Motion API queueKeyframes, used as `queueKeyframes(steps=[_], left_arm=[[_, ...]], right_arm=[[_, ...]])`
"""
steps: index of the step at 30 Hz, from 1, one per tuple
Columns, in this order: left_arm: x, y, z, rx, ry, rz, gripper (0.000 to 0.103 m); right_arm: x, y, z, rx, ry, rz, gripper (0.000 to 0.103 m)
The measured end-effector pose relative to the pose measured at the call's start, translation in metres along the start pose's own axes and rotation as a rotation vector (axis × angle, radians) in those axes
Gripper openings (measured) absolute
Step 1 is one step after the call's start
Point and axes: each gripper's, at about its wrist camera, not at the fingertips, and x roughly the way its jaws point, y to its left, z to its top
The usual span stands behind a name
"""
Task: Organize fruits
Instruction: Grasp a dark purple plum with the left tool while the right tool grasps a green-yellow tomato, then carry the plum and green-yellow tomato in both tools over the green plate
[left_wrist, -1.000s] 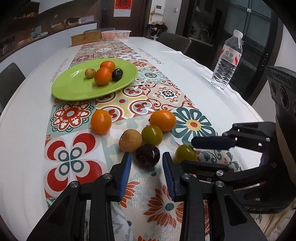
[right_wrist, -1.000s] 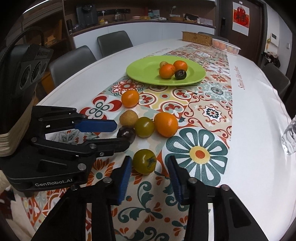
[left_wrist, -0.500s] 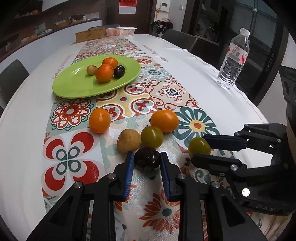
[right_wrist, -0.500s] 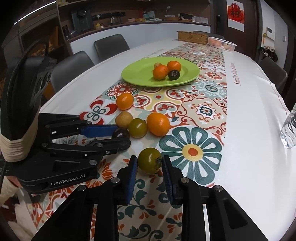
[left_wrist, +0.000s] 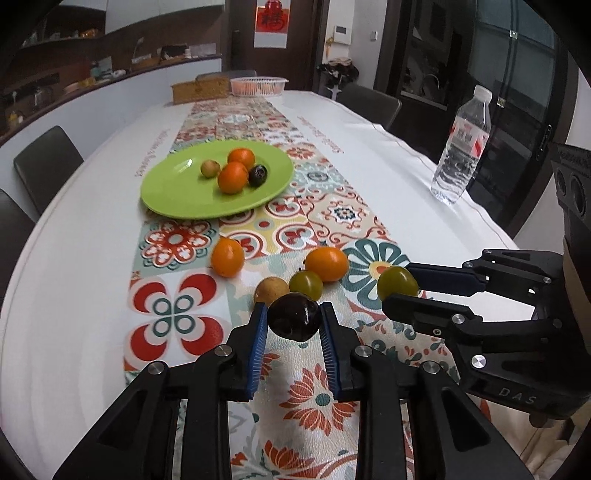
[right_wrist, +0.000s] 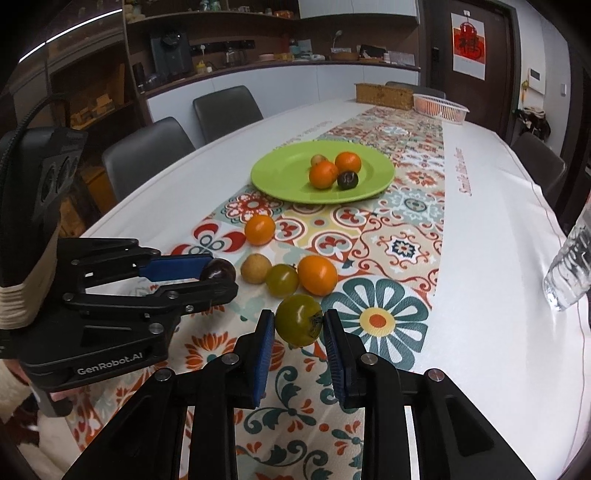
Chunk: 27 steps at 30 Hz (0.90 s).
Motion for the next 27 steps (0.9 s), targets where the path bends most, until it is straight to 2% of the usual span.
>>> queueKeyframes(steps=[6, 15, 27], left_arm=[[-0.018, 0.001, 0.007, 0.002, -0.04, 0.024, 0.028], [-0.035, 0.016, 0.029, -0.005, -0.105, 0.082, 0.028], [-0.038, 0.038, 0.061, 0.006, -0.163, 0.132, 0.028]], right_arm=[[-0.012, 0.005, 0.009, -0.015, -0.038, -0.002, 0.029], [-0.019, 0.009, 0.042, -0.029, -0.115, -0.009, 0.028], [-0.002, 0.003, 0.09, -0.022, -0.158, 0.013, 0.029]])
